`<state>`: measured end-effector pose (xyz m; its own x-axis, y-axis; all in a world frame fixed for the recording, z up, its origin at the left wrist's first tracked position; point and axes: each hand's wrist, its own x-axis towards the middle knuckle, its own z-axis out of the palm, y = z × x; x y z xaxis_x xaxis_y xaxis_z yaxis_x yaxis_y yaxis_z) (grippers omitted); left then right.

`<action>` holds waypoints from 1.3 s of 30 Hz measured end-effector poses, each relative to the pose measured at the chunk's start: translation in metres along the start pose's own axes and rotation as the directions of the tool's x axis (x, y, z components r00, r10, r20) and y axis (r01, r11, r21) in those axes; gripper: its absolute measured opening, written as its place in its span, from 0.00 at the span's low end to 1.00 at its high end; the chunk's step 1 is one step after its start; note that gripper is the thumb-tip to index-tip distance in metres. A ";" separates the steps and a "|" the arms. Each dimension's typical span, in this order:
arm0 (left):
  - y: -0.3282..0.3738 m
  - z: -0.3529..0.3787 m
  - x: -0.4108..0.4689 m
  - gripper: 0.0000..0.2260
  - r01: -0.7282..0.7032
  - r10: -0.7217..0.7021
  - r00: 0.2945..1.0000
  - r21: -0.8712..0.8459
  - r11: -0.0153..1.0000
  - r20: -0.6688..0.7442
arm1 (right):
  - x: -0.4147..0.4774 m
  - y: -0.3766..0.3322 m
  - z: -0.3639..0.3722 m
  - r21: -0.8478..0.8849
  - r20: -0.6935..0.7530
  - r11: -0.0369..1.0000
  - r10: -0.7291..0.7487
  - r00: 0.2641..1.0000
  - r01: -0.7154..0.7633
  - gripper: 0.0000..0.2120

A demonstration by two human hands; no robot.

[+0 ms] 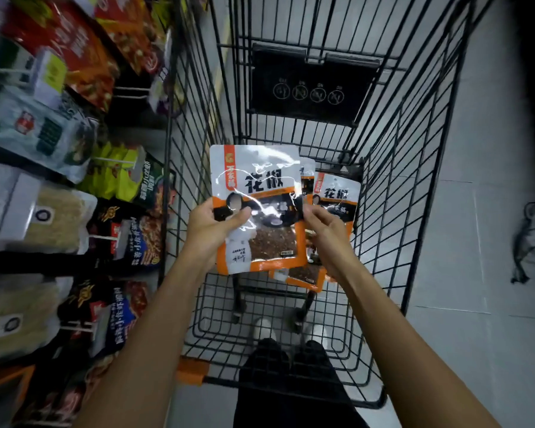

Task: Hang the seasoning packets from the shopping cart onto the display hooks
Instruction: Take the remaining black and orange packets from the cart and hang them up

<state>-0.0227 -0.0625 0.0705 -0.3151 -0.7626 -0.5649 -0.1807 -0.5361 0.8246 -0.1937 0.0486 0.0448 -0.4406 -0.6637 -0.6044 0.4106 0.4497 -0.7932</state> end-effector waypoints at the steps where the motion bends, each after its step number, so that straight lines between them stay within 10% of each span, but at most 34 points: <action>1: -0.006 0.003 0.008 0.13 0.020 -0.021 1.000 -0.025 0.999 -0.024 | 0.014 0.008 -0.009 -0.059 -0.105 0.998 -0.013 0.994 0.007 0.15; 8: -0.049 0.008 0.055 0.10 0.218 -0.227 0.969 -0.097 0.971 -0.094 | 0.093 0.071 -0.056 -0.523 -0.514 0.783 0.023 0.857 -0.336 0.18; 23: -0.075 -0.006 0.079 0.13 0.260 -0.274 0.960 -0.173 0.950 -0.063 | 0.116 0.081 -0.037 -0.547 -0.630 0.668 0.067 0.773 -0.504 0.20; 31: -0.071 -0.011 0.075 0.20 0.286 -0.295 0.955 -0.165 0.944 -0.034 | 0.137 0.083 -0.031 -0.093 -0.552 0.905 0.299 0.778 -0.414 0.19; 39: -0.073 -0.017 0.077 0.22 0.365 -0.373 0.925 -0.111 0.924 -0.072 | 0.141 0.086 -0.034 0.164 -0.389 0.929 0.369 0.844 -0.331 0.03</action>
<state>-0.0185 -0.0885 -0.0335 -0.1572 -0.5311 -0.8326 -0.1783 -0.8140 0.5528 -0.2478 0.0146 -0.1109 -0.5310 -0.1619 -0.8318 0.6582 0.5394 -0.5252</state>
